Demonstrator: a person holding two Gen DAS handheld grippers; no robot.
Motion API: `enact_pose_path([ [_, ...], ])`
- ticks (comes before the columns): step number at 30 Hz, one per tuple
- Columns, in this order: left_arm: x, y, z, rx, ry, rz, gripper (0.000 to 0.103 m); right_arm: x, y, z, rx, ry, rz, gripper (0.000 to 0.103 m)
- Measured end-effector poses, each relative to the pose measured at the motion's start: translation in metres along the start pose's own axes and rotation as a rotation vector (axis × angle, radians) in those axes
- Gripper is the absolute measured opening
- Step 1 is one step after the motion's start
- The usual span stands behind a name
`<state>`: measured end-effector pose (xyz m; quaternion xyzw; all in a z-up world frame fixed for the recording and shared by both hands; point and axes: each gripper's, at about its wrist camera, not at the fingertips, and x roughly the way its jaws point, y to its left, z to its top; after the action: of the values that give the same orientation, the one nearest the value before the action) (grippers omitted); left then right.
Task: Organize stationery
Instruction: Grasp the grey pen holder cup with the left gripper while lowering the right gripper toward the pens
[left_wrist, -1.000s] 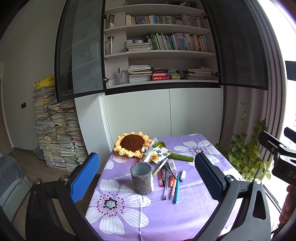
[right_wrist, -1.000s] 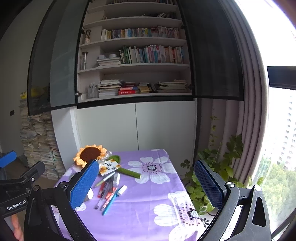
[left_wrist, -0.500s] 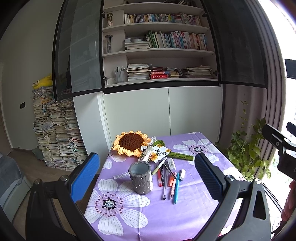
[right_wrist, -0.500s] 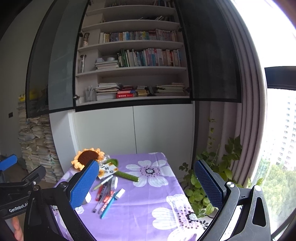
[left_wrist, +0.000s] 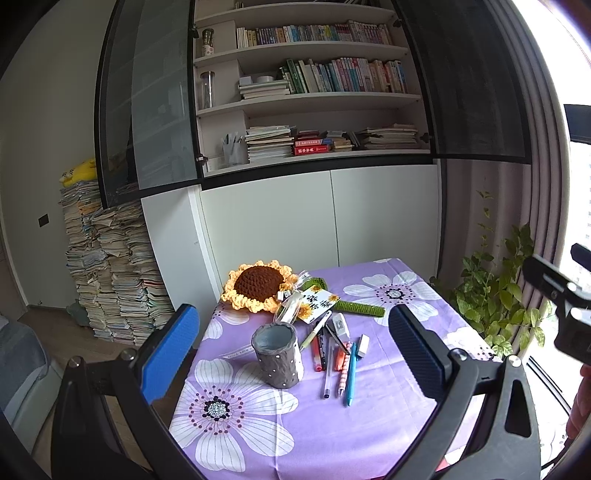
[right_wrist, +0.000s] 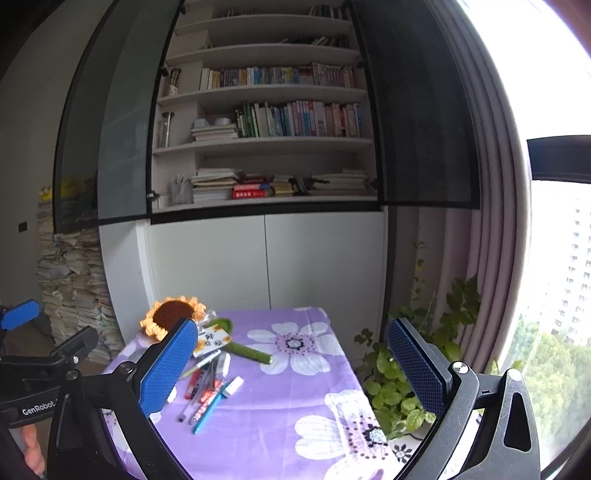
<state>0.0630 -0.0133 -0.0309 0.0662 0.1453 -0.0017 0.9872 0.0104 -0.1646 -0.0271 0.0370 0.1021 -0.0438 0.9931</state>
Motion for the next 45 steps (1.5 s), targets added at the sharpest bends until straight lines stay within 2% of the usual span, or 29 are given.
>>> enact_pose_path([
  [5, 0.018, 0.007, -0.003, -0.026, 0.035, 0.013, 0.102, 0.029, 0.007, -0.011, -0.009, 0.094, 0.072, 0.103],
  [13, 0.060, 0.022, -0.013, -0.043, 0.100, 0.051, 0.102, 0.065, 0.034, -0.017, -0.082, 0.139, 0.109, 0.103],
  [20, 0.116, 0.042, -0.041, -0.023, 0.192, 0.051, 0.102, 0.118, 0.046, -0.033, -0.112, 0.268, 0.113, 0.103],
  [26, 0.171, 0.061, -0.064, -0.088, 0.312, -0.018, 0.102, 0.164, 0.045, -0.050, -0.093, 0.405, 0.101, 0.103],
  [30, 0.196, 0.062, -0.079, -0.113, 0.384, -0.059, 0.102, 0.186, 0.050, -0.057, -0.114, 0.455, 0.085, 0.103],
  [35, 0.215, 0.063, -0.089, -0.120, 0.411, -0.066, 0.102, 0.209, 0.057, -0.065, -0.126, 0.510, 0.078, 0.103],
  [39, 0.222, 0.063, -0.088, -0.117, 0.389, -0.091, 0.101, 0.224, 0.064, -0.073, -0.141, 0.553, 0.093, 0.103],
  [41, 0.222, 0.060, -0.087, -0.088, 0.369, -0.100, 0.095, 0.232, 0.065, -0.076, -0.139, 0.577, 0.100, 0.103],
  [44, 0.222, 0.059, -0.087, -0.064, 0.353, -0.147, 0.076, 0.243, 0.066, -0.081, -0.113, 0.631, 0.119, 0.103],
  [45, 0.223, 0.059, -0.087, -0.061, 0.360, -0.166, 0.066, 0.247, 0.067, -0.082, -0.100, 0.649, 0.132, 0.103],
])
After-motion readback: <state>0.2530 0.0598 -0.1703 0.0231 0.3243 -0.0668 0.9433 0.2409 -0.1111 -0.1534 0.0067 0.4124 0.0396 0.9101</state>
